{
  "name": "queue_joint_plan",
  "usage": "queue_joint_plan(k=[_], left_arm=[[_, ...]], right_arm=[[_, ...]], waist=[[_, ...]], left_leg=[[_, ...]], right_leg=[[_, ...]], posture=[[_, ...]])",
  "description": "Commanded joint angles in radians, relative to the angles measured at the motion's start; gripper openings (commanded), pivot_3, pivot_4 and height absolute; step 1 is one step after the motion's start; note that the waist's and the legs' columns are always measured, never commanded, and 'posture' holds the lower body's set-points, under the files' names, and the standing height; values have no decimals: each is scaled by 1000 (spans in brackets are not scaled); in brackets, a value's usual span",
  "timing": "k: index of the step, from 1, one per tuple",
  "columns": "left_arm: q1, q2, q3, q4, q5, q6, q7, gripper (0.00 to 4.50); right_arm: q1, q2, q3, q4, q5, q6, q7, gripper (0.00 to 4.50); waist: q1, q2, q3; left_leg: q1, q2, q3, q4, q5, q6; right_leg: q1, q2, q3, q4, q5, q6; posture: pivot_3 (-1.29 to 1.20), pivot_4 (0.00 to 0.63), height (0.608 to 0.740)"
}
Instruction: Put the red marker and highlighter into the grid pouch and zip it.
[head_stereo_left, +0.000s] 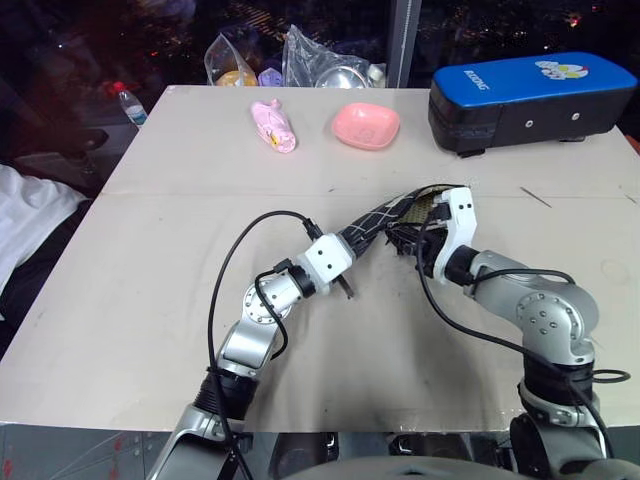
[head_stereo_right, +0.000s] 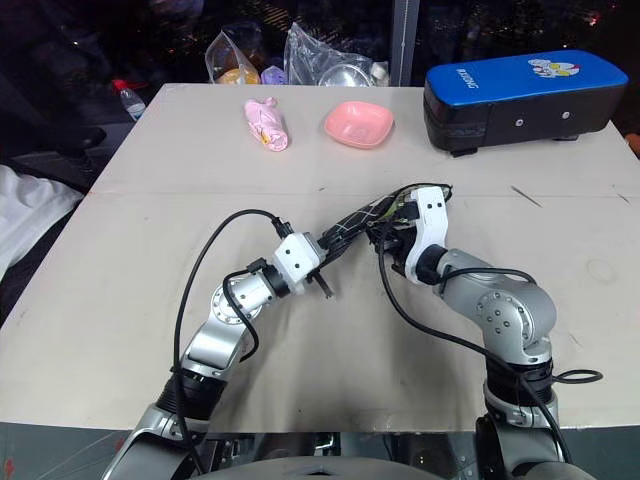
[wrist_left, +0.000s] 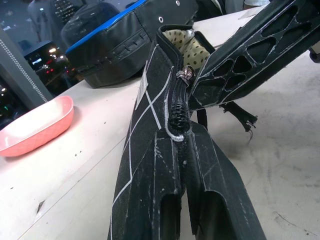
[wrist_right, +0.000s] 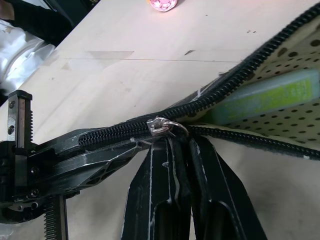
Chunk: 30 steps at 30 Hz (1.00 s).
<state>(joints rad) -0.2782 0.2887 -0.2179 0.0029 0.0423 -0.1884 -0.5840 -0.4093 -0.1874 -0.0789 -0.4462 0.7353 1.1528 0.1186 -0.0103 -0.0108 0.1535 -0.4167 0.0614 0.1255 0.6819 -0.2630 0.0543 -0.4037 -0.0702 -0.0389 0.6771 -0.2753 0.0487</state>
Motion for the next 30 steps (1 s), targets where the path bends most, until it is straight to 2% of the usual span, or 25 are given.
queue_joint_plan(k=[1,17,30], left_arm=[[-10,7,7,-37,0,-10,9,0],[-10,23,21,-32,-7,-14,7,0],[-21,37,50,-1,14,-8,55,0]], right_arm=[[-8,-16,-63,-16,-10,-16,-26,101],[-80,-134,-210,129,-90,-107,-50,101],[-91,-133,-245,214,-180,-195,-106,101]], waist=[[-1,0,0],[-1,0,0],[-2,0,0]], left_leg=[[0,0,0,0,0,0],[0,0,0,-1,0,0],[0,0,1,-3,0,0]], right_leg=[[0,0,0,0,0,0],[0,0,0,-1,0,0],[0,0,0,-2,0,0]], posture=[[0,150,740],[0,150,740],[0,150,740]])
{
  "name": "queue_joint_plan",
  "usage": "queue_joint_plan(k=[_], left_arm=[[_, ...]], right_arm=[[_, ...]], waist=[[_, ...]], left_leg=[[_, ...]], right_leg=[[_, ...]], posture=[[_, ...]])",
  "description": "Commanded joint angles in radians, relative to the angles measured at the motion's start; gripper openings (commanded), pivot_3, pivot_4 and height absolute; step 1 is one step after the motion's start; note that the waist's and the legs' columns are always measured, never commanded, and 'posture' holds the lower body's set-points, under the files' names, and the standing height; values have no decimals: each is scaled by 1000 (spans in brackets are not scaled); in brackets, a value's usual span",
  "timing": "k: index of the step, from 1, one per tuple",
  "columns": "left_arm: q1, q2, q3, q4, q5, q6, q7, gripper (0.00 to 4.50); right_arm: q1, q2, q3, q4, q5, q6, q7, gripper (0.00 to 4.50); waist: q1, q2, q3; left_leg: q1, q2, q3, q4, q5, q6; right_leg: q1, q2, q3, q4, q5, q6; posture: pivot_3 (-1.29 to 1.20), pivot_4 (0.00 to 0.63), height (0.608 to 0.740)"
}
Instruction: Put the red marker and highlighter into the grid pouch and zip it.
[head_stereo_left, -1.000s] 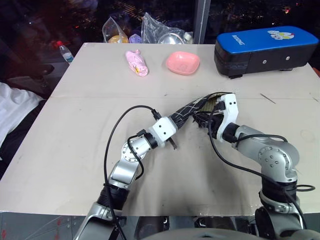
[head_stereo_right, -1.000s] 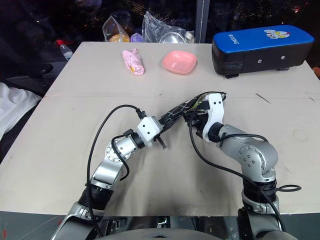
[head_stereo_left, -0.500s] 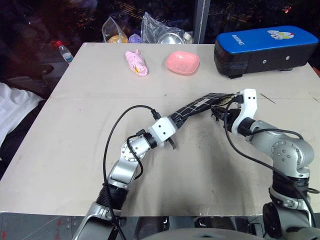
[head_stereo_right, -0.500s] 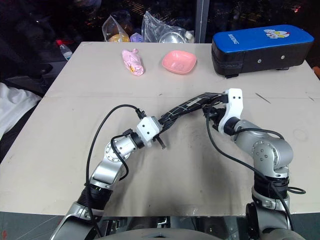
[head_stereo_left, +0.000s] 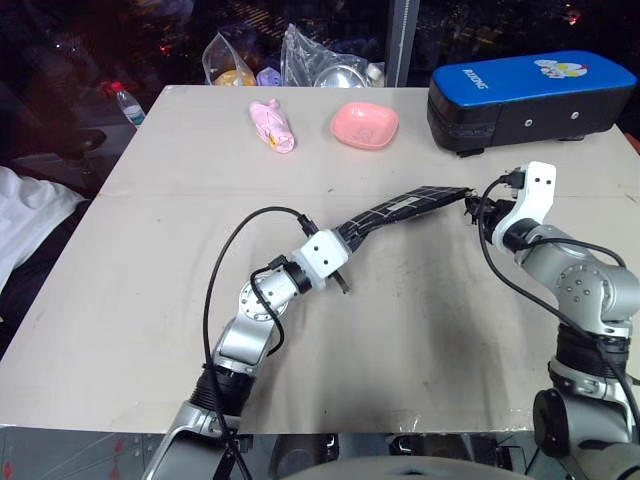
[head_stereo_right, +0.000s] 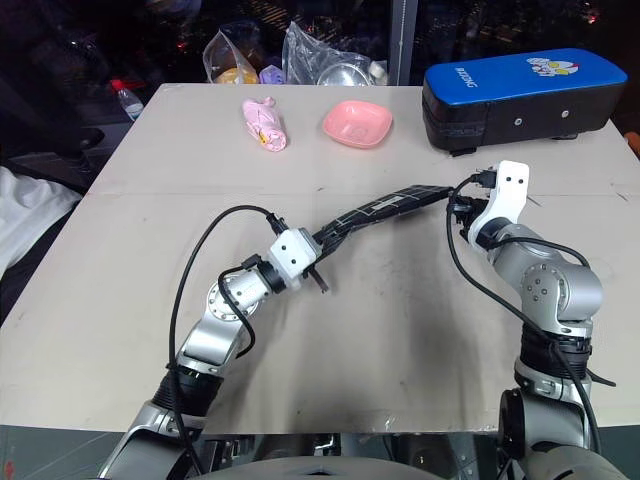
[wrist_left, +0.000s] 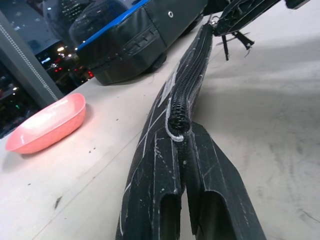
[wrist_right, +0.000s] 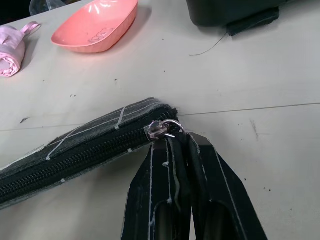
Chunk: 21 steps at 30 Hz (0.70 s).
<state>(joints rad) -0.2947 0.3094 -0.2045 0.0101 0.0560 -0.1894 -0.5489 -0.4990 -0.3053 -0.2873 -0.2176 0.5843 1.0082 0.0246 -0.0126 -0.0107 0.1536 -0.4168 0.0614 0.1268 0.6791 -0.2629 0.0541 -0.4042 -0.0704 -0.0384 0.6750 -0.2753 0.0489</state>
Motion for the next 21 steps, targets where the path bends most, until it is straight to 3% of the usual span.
queue_joint_plan(k=[1,3,4,5,6,7,10,13,14,21], left_arm=[[-4,19,39,-7,-1,-6,21,0],[3,27,43,-11,-14,-4,13,0],[10,31,46,-17,-28,-2,4,0],[22,42,50,-28,-46,1,-13,341],[34,51,54,-38,-64,7,-29,885],[44,60,58,-46,-75,11,-40,885],[77,84,81,-72,-93,27,-48,2250],[142,114,112,-131,-159,85,-88,3900],[177,128,124,-161,-187,111,-106,4315],[370,200,192,-339,-326,296,-147,4315]], right_arm=[[4,-23,-32,-17,-25,-54,7,101],[26,-60,-5,-34,-8,-55,86,101],[44,-90,17,-44,-10,-72,140,345],[76,-143,49,-48,-19,-108,231,649],[107,-195,79,-46,-35,-151,309,1276],[131,-238,104,-41,-56,-195,370,1276],[191,-331,142,-4,-107,-342,522,2693],[232,-389,144,73,-151,-494,652,4374],[244,-405,140,114,-164,-545,695,4500],[291,-465,99,384,-149,-831,1030,4500]], waist=[[0,0,0],[1,0,0],[1,0,0],[2,0,0],[2,0,0],[1,0,0],[0,0,0],[-4,0,0],[-4,0,0],[4,0,1]], left_leg=[[0,0,0,0,0,0],[0,0,0,0,0,0],[0,0,0,0,0,0],[0,0,0,-1,0,0],[0,0,0,-2,0,0],[0,0,0,-2,0,0],[1,-1,1,-6,0,0],[1,-1,1,-7,0,0],[1,-1,1,-7,0,0],[2,0,2,-8,0,0]], right_leg=[[0,0,0,0,0,0],[0,0,0,-1,0,0],[0,0,0,-1,0,0],[0,0,0,-1,0,0],[0,0,0,-3,0,0],[0,0,0,-3,0,0],[0,0,0,-7,0,0],[0,0,1,-7,0,0],[0,0,1,-7,0,0],[1,0,1,-9,0,0]], posture=[[0,150,740],[0,150,740],[0,150,740],[0,150,740],[0,150,740],[0,150,740],[0,150,740],[0,150,740],[0,150,740],[0,150,740]])
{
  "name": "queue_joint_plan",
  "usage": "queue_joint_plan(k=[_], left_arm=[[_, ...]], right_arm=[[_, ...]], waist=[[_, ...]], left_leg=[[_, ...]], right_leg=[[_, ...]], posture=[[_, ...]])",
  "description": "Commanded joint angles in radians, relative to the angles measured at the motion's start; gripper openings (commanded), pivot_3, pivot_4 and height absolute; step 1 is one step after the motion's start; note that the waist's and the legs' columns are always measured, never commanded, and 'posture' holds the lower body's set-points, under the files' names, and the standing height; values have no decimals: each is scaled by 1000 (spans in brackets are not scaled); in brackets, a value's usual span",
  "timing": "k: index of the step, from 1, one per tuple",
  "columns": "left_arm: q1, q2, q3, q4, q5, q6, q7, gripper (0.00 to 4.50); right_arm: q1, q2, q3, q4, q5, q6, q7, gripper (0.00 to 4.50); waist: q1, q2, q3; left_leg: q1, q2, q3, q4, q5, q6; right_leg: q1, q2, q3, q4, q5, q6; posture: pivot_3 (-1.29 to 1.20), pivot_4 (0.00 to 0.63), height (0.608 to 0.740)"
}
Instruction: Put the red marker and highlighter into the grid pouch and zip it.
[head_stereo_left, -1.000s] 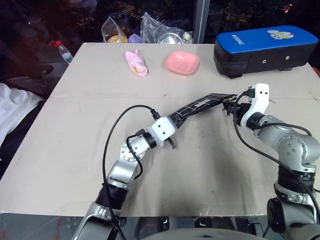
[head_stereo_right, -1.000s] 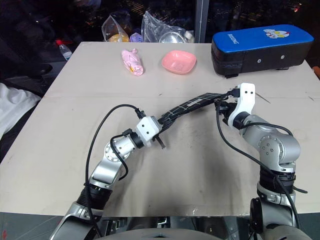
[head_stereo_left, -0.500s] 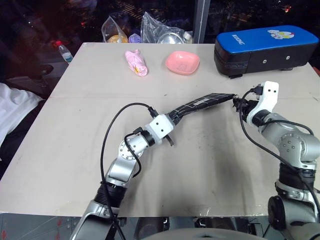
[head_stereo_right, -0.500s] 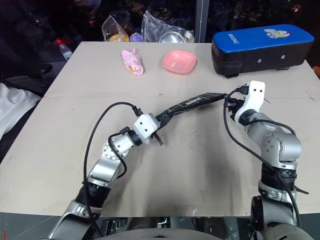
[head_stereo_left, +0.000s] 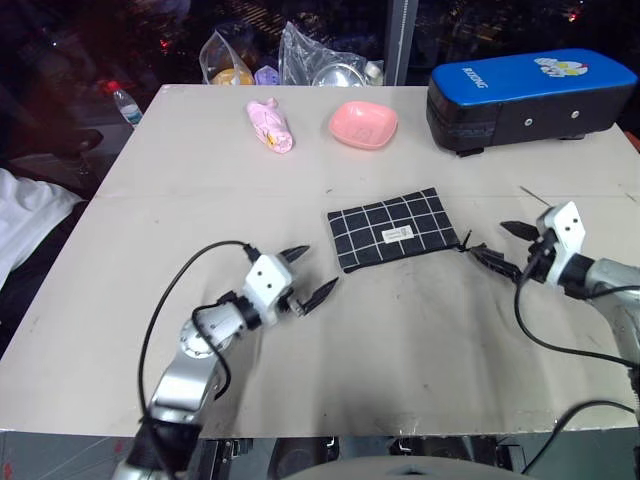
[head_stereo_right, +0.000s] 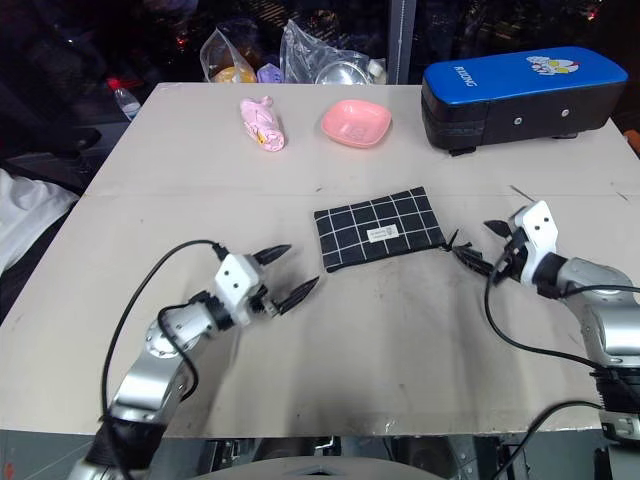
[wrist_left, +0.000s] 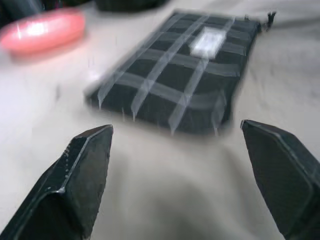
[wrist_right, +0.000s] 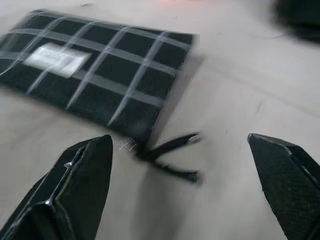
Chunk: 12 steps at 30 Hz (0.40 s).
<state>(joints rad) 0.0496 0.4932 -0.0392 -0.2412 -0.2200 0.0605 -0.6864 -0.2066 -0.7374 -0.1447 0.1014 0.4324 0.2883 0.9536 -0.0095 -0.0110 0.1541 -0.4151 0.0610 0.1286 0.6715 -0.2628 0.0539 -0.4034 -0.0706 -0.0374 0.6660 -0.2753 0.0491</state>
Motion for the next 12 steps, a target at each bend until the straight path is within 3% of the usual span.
queue_joint_plan(k=[1,6,12], left_arm=[[44,21,31,-104,-58,63,-10,4315],[101,27,28,-170,-72,128,0,4315],[118,18,10,-194,-50,148,11,4315]], right_arm=[[-6,-40,-43,110,-10,-150,130,4500],[-46,-64,-25,328,-57,-321,258,4500],[-81,-38,-42,445,-40,-372,329,4500]], waist=[[1,0,0],[0,0,0],[-1,0,0]], left_leg=[[0,0,0,0,0,0],[1,-1,0,0,0,0],[1,-1,0,0,0,0]], right_leg=[[0,0,0,0,0,0],[1,0,1,-2,0,0],[2,1,1,-2,0,0]], posture=[[0,150,740],[0,150,740],[0,150,740]])
